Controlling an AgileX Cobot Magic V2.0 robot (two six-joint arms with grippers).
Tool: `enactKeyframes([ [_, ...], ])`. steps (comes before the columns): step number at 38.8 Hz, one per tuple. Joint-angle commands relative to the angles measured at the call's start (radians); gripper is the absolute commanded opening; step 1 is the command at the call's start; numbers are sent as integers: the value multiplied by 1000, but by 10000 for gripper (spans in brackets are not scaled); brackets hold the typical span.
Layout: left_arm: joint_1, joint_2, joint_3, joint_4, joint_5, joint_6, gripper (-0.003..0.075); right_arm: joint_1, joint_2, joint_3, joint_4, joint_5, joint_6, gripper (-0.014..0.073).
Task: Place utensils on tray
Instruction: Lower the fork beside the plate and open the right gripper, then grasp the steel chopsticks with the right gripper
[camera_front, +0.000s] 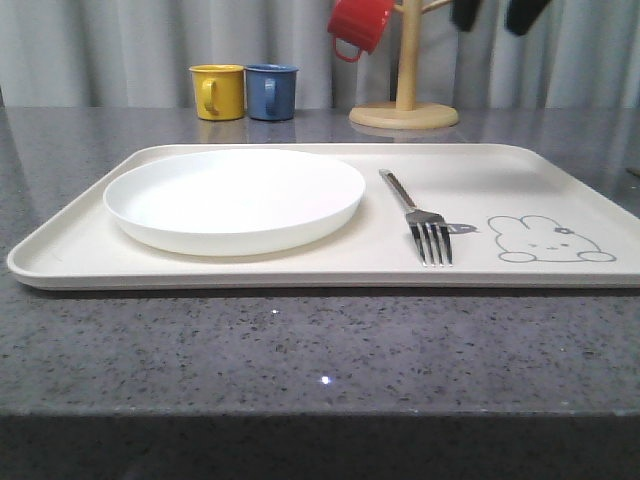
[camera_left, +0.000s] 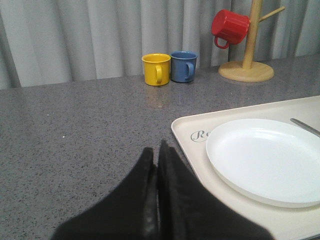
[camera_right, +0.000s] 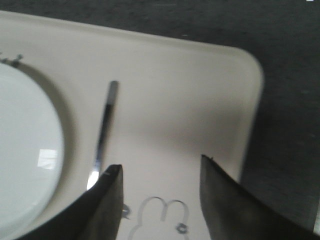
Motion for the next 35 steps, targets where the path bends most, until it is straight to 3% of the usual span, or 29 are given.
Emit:
enactKeyframes([
  [1,0,7,-27,-10,-86,-9,-18,-96,-118,40,-37,100,-83,381],
  [10,0,7,-27,-10,-86,-9,-18,-338,-178,218,-50,99,-206,381],
  [14,0,7,-27,-10,-86,-9,-18,-397,-171,293,-38,76,-247,381],
  [22,0,7,-27,-10,-86,-9,-18,-415,-138,377,-18,-15,-251,381],
  [35,0,7,-27,-10,-86,-9,-18,-406,-45,380,38,-19,-266,381],
])
